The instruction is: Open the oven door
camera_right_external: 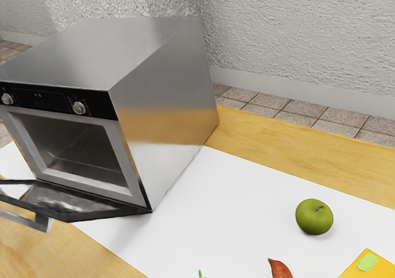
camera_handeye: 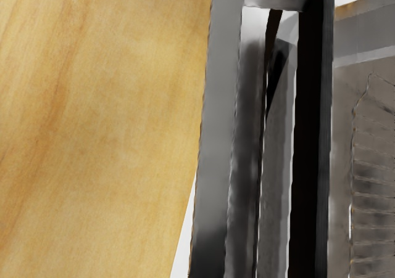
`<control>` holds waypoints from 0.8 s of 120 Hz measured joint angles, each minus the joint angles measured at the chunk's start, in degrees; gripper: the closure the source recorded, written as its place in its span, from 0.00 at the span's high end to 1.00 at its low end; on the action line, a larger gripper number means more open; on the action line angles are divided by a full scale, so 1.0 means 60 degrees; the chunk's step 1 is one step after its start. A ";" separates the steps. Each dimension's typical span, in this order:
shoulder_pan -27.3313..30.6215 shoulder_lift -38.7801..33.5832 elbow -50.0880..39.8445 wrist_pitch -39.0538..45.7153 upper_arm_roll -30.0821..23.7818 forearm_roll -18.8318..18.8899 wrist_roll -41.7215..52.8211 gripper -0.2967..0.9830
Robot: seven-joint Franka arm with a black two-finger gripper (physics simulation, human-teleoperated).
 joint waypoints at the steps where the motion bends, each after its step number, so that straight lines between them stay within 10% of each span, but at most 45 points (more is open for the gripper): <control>1: 0.0006 -0.0017 -0.0011 0.0001 0.0000 0.0001 -0.0001 0.77; 32: -0.0399 -0.0015 0.0676 -0.0325 0.0021 0.0556 -0.0009 0.77; 44: -0.2758 0.0847 0.4644 -0.2411 -0.0826 0.1645 -0.0011 0.76; 54: -0.4714 0.3206 0.9189 -0.4570 -0.2515 0.2113 -0.0016 0.76; 65: -0.8042 0.6074 1.1456 -0.6146 -0.2446 0.2983 -0.0115 0.77; 96: -0.9945 0.7626 0.9437 -0.6259 -0.0944 0.3342 -0.0060 0.77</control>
